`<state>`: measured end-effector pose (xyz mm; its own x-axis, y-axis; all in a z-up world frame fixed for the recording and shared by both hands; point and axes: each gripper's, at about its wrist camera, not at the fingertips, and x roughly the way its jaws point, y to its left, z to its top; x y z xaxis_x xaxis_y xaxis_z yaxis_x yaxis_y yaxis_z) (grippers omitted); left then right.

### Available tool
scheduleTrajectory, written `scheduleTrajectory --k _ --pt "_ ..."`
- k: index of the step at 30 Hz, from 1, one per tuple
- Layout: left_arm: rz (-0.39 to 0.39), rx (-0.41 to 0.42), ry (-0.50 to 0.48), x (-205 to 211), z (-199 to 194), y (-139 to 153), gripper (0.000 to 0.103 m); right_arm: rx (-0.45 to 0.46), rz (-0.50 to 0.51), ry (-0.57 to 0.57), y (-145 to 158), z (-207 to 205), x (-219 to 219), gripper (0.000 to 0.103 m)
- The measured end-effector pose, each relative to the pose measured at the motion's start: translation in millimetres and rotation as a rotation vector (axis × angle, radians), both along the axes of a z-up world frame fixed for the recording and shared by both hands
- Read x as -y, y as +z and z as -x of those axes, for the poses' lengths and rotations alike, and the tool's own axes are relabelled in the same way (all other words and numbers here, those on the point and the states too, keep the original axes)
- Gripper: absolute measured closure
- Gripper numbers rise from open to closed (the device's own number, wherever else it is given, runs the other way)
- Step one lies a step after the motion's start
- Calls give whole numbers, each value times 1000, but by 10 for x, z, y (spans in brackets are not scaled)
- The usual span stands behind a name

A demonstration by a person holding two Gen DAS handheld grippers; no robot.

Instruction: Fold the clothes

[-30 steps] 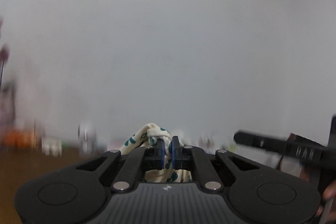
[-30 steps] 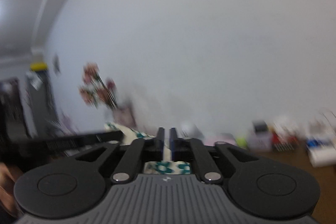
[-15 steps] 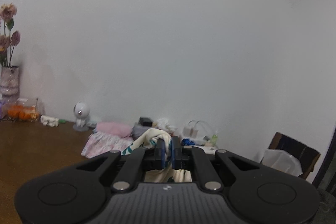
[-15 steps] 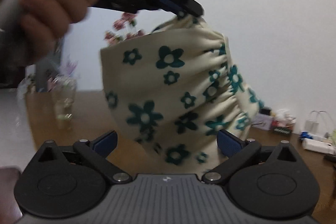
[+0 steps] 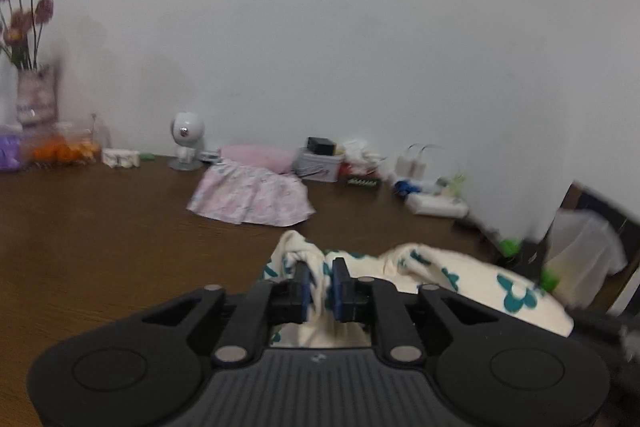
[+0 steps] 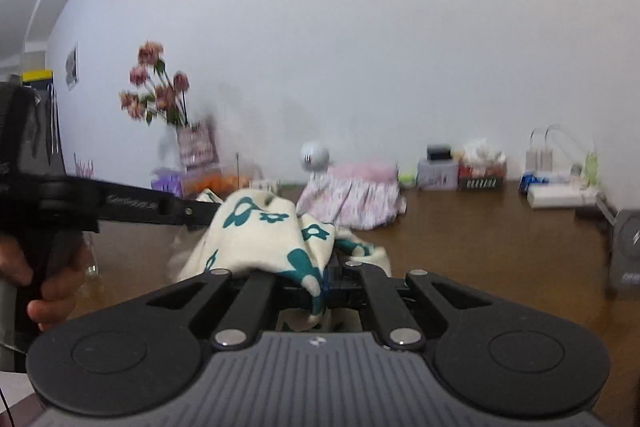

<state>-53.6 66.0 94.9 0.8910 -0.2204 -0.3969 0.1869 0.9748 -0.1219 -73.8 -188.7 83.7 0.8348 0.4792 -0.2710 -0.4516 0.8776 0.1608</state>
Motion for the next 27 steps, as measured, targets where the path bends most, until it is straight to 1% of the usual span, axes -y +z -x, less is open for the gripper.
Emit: scheduleTrajectory --k 1,2,3,4,6,11,13,15,17,20,21,22,23,24,25,26,27 --pt "-5 9 -10 -40 74 5 75 -13 -4 6 -35 -10 -10 100" --pt "-8 20 -21 -83 159 22 66 -21 -9 15 -38 1 5 100" --pt "-11 31 -33 -126 243 38 47 -28 -15 24 -53 -26 10 100" --pt "-14 41 -44 -169 328 54 39 -37 -25 34 -61 -70 28 100" --pt "-57 71 -68 -227 473 68 39 -61 -54 62 -48 -79 81 100" --pt "-158 85 -184 -114 763 -73 38 -128 -153 128 -10 -159 312 100" --pt "-209 97 -235 33 841 -169 26 -147 -183 148 18 -182 358 100" --pt "-264 96 -271 254 875 -260 26 -154 -188 159 57 -181 339 100" --pt "-337 111 -310 460 886 -346 26 -156 -185 170 103 -164 292 100" --pt "-407 141 -250 632 828 -422 26 -140 -172 192 191 -77 223 100" --pt "-430 151 -229 688 809 -446 26 -132 -164 199 223 -37 203 100" --pt "-453 161 -207 744 789 -471 32 -126 -157 204 252 -6 194 100" --pt "-405 153 -193 679 761 -418 39 -121 -150 209 277 17 197 100" --pt "-348 142 -179 600 732 -357 59 -116 -143 213 302 40 200 100" --pt "-288 128 -170 498 709 -286 76 -112 -136 218 328 63 204 100" --pt "-230 119 -161 391 693 -215 83 -107 -129 222 353 86 207 100" --pt "-186 124 -143 301 689 -148 92 -103 -122 227 378 109 210 100"
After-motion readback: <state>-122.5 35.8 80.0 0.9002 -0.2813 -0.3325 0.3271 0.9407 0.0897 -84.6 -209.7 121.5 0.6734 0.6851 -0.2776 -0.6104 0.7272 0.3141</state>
